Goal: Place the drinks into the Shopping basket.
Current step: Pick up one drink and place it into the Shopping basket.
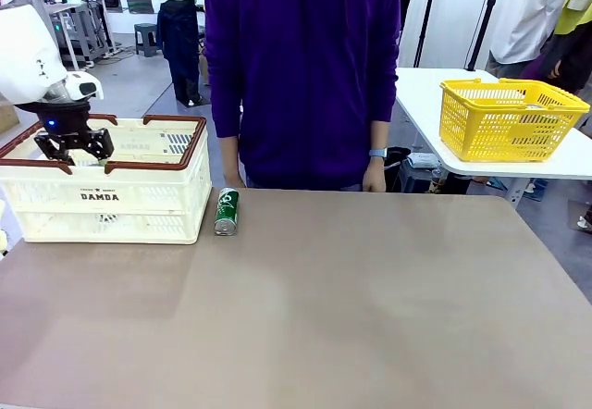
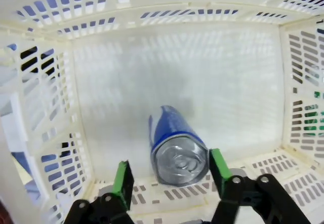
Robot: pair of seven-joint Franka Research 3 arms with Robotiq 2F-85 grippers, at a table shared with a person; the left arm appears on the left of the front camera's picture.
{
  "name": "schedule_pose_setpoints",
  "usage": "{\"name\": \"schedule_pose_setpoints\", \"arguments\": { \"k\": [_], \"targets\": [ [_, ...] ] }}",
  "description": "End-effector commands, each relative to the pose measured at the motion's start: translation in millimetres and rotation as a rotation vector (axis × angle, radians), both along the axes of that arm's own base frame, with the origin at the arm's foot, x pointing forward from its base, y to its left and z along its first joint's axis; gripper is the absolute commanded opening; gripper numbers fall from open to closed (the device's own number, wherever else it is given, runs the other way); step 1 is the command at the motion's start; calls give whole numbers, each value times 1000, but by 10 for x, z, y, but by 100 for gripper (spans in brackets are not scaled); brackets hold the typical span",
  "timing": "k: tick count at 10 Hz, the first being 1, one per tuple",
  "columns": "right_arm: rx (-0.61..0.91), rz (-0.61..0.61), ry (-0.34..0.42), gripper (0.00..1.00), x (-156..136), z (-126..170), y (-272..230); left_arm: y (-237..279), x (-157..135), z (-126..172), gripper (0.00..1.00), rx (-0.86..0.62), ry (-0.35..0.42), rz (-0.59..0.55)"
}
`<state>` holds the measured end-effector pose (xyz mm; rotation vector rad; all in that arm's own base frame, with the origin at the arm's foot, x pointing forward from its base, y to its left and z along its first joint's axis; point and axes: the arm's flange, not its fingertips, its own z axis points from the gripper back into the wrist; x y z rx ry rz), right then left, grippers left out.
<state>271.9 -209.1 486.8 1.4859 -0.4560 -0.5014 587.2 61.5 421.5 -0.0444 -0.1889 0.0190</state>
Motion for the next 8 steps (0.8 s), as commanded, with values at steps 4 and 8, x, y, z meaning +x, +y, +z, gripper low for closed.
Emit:
{"name": "schedule_pose_setpoints", "arguments": {
  "k": [4,8],
  "targets": [
    [13,4,10,100,-11,56,4,-17,-127,104,100,19,-20,17],
    [13,4,10,100,-11,56,4,171,-1217,1397,100,-243,-191,-67]
  ]
}}
